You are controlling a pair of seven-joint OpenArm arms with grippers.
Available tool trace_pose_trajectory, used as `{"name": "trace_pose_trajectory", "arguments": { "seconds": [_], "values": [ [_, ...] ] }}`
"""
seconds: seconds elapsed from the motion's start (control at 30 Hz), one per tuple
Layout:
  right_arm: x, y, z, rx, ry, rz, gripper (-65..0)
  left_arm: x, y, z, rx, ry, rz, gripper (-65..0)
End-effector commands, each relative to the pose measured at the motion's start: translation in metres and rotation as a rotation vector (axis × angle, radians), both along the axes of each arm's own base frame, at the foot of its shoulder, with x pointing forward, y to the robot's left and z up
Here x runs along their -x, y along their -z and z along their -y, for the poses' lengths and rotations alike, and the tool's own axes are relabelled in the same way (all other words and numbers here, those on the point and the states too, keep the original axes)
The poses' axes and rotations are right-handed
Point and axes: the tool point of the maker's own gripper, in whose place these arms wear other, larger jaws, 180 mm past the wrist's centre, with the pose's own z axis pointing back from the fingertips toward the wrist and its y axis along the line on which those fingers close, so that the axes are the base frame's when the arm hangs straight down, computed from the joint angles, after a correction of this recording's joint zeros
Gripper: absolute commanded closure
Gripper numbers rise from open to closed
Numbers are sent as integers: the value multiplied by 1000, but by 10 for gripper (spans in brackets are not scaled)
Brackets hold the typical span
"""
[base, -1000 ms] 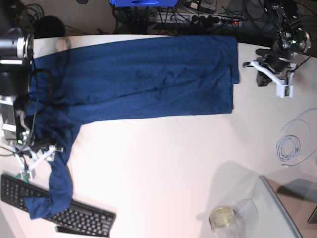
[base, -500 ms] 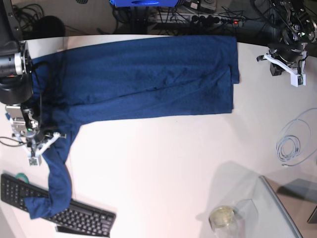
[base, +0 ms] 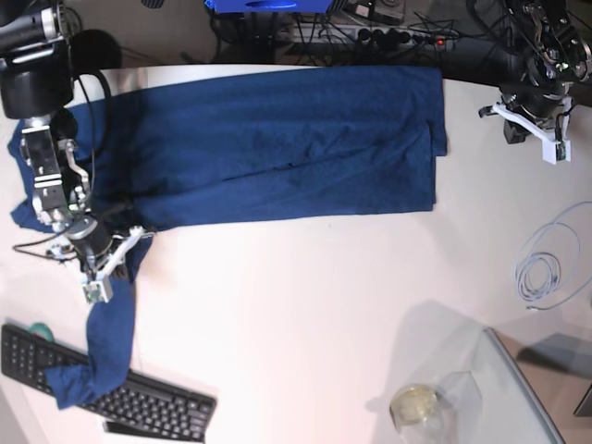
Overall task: Layout the t-shirt on the table in an organized manner, then fold the t-shirt properly
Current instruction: 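Grasp the sleeve over the keyboard with the right gripper and lift it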
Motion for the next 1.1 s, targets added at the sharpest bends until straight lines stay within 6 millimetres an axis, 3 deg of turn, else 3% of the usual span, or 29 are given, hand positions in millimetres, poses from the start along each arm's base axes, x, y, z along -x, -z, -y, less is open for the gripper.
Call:
{"name": "trace_pose_trajectory", "arguments": {
  "seconds": [0.0,0.27,0.37,0.43,0.57,0.6,0.93,1.07],
  "values": [
    [-11,-19,5,7,4,53,-3,-7,-11,-6,-20,4,36,0],
    [9,-54,-5,-24,25,73,-3,-7,-10,-6,-19,4,33,0],
    [9,-54,0,-28,50,59,-17,-7,-10,-6,-19,4,35,0],
    [1,-45,6,-26,67,33,-104,-8,-11,-6,-19,4,37,0],
    [-7,-22,20,-23,106,-36,-378,-7,-10,-6,-19,4,35,0],
    [-6,-18,23,-20,112,-49,-392,-7,-10,-6,-19,4,33,0],
    [2,5,29,-23,136,-118,-365,-3,-6,-6,-15,1,21,0],
    [-2,11,33,-23,148,-139,-284,0,1,-6,-1,-9,5,0]
  ]
}}
